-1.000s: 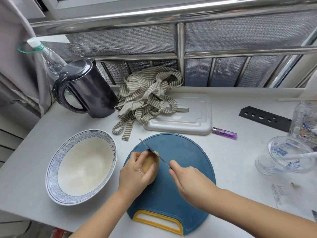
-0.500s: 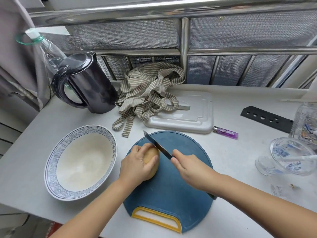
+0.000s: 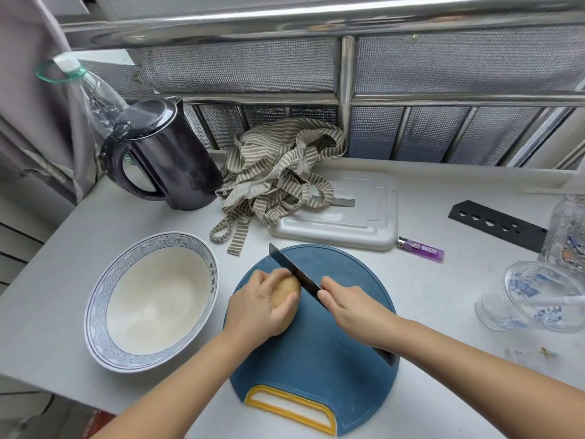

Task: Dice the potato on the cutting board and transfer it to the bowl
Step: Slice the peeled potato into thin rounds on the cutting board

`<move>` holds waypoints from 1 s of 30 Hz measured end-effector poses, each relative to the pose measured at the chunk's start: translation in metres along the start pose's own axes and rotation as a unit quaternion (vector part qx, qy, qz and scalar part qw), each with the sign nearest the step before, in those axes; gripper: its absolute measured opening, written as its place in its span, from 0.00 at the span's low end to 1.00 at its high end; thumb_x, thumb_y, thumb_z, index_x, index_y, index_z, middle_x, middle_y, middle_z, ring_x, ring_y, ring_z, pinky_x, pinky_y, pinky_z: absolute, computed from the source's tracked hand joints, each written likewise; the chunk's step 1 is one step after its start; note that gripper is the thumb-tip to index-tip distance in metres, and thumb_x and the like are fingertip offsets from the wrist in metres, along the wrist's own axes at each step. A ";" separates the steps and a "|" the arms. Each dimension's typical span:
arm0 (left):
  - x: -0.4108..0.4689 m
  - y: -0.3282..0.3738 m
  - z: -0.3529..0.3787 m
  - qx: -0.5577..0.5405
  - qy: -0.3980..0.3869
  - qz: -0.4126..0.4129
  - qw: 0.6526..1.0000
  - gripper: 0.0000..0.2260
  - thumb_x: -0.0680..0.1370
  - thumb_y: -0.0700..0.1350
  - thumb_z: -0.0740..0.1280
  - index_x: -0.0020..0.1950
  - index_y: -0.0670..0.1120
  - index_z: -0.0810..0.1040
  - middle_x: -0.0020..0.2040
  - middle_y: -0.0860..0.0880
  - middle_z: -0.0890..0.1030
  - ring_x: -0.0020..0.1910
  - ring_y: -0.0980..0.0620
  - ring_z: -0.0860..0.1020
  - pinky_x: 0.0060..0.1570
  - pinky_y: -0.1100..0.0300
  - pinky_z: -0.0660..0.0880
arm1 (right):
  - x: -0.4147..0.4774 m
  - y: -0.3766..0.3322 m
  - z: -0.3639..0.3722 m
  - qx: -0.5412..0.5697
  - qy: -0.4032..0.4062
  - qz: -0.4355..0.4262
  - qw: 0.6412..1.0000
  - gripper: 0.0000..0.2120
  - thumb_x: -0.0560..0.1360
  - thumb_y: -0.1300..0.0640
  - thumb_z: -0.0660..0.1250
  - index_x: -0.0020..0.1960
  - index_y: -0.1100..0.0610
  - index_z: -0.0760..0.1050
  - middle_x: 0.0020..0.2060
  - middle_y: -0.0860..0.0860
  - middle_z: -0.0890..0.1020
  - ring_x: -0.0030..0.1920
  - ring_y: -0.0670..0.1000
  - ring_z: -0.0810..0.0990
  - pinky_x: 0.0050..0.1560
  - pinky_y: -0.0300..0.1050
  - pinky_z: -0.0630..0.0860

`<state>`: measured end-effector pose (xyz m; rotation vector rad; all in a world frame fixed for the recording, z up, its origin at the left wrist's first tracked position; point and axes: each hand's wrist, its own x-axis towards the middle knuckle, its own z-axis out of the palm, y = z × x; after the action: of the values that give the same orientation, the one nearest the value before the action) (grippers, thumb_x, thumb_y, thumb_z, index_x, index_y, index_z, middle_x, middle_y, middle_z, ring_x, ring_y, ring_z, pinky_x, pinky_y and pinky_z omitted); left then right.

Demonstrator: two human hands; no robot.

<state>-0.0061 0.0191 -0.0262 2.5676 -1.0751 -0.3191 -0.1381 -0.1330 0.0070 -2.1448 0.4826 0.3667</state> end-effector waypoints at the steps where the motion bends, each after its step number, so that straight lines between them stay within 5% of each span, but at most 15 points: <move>1: 0.000 0.000 0.000 0.001 0.000 0.003 1.000 0.32 0.66 0.70 0.47 0.66 0.63 0.71 0.52 0.56 0.73 0.51 0.50 0.78 0.49 0.60 0.70 | 0.001 0.000 0.000 0.005 -0.002 0.003 1.000 0.14 0.84 0.48 0.48 0.45 0.56 0.60 0.31 0.51 0.68 0.29 0.50 0.63 0.29 0.42 0.60; 9: -0.010 -0.006 0.004 -0.031 0.024 0.026 0.999 0.25 0.70 0.68 0.56 0.62 0.60 0.76 0.49 0.55 0.74 0.45 0.51 0.78 0.44 0.59 0.74 | 0.015 0.004 0.020 0.085 -0.007 0.040 0.996 0.16 0.83 0.46 0.48 0.46 0.59 0.61 0.34 0.55 0.69 0.27 0.54 0.66 0.25 0.44 0.67; 13: -0.014 -0.011 0.004 -0.061 0.042 0.028 0.997 0.21 0.72 0.67 0.57 0.61 0.63 0.73 0.50 0.56 0.74 0.46 0.54 0.77 0.43 0.61 0.73 | 0.011 0.011 0.038 0.121 0.027 0.045 0.991 0.17 0.83 0.46 0.49 0.47 0.61 0.61 0.33 0.53 0.68 0.29 0.51 0.64 0.33 0.45 0.66; 30: -0.025 -0.017 0.008 -0.077 0.071 0.045 0.993 0.20 0.72 0.66 0.57 0.63 0.65 0.65 0.54 0.59 0.73 0.49 0.54 0.77 0.44 0.59 0.73 | -0.039 -0.003 0.013 -0.018 0.065 -0.045 0.997 0.13 0.83 0.47 0.48 0.46 0.54 0.60 0.27 0.50 0.68 0.31 0.54 0.66 0.36 0.50 0.62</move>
<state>-0.0154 0.0462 -0.0385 2.3587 -1.0667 -0.1861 -0.1716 -0.1125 0.0183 -2.2265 0.4552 0.1870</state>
